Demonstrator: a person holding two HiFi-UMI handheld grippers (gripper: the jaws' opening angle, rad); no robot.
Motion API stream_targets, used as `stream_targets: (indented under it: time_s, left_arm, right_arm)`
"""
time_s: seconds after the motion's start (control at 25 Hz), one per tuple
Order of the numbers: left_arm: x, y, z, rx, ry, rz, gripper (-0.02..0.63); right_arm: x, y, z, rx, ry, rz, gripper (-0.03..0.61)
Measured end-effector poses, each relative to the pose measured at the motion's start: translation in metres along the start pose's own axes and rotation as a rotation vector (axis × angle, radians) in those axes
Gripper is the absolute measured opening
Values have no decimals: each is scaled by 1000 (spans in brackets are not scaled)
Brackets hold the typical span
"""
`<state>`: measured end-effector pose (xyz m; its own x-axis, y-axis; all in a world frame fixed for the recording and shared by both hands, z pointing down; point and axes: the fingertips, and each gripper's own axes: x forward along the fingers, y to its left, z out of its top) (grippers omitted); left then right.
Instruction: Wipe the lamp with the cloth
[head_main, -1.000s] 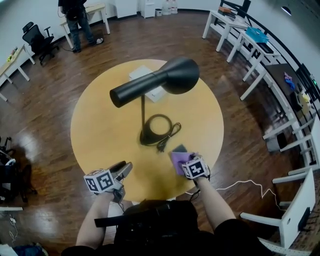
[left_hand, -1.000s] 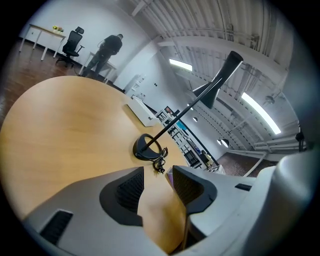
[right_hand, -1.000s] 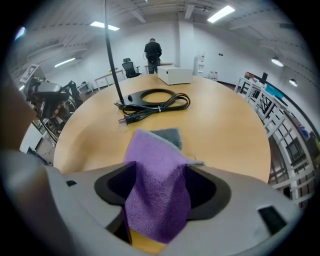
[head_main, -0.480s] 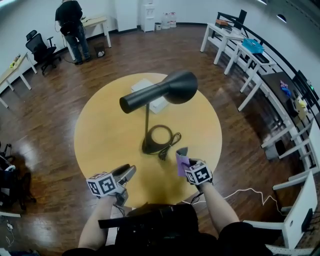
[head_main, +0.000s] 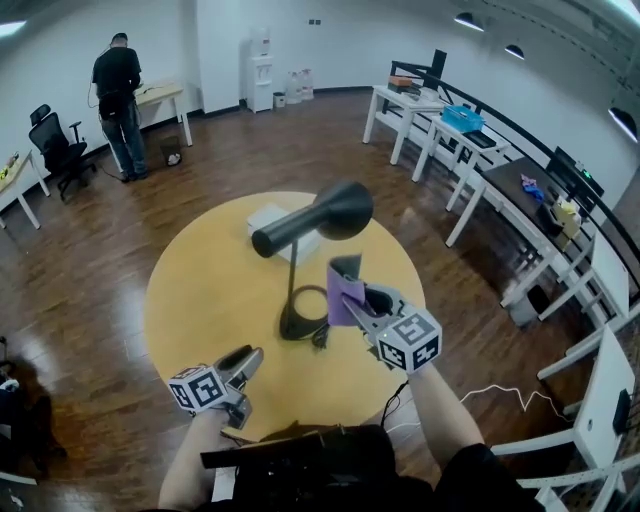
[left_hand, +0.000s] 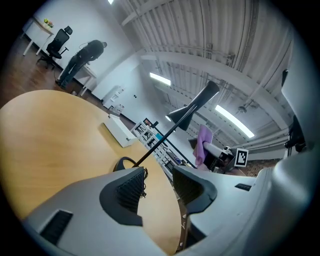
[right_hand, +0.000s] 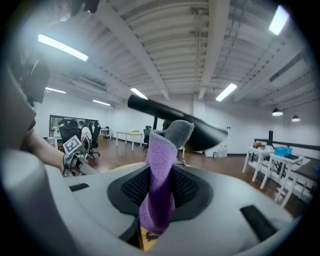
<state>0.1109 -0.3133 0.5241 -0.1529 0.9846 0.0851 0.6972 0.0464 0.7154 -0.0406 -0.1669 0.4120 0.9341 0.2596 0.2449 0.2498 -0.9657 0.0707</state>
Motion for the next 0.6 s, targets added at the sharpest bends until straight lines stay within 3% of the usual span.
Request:
stream_targets:
  time_s: [0.16, 0.28, 0.44, 0.6]
  left_arm:
    - [-11, 2, 13, 20, -2, -35, 176]
    - [-24, 12, 24, 15, -27, -35, 176]
    - [-35, 11, 29, 6, -48, -33, 176]
    - [-48, 16, 24, -13, -56, -37, 176]
  right_arm:
    - [-6, 9, 85, -55, -198, -12, 101]
    - [-5, 27, 140, -74, -277, 61, 101]
    - [5, 60, 189, -199, -309, 123, 101]
    - [30, 91, 200, -316, -265, 123, 101]
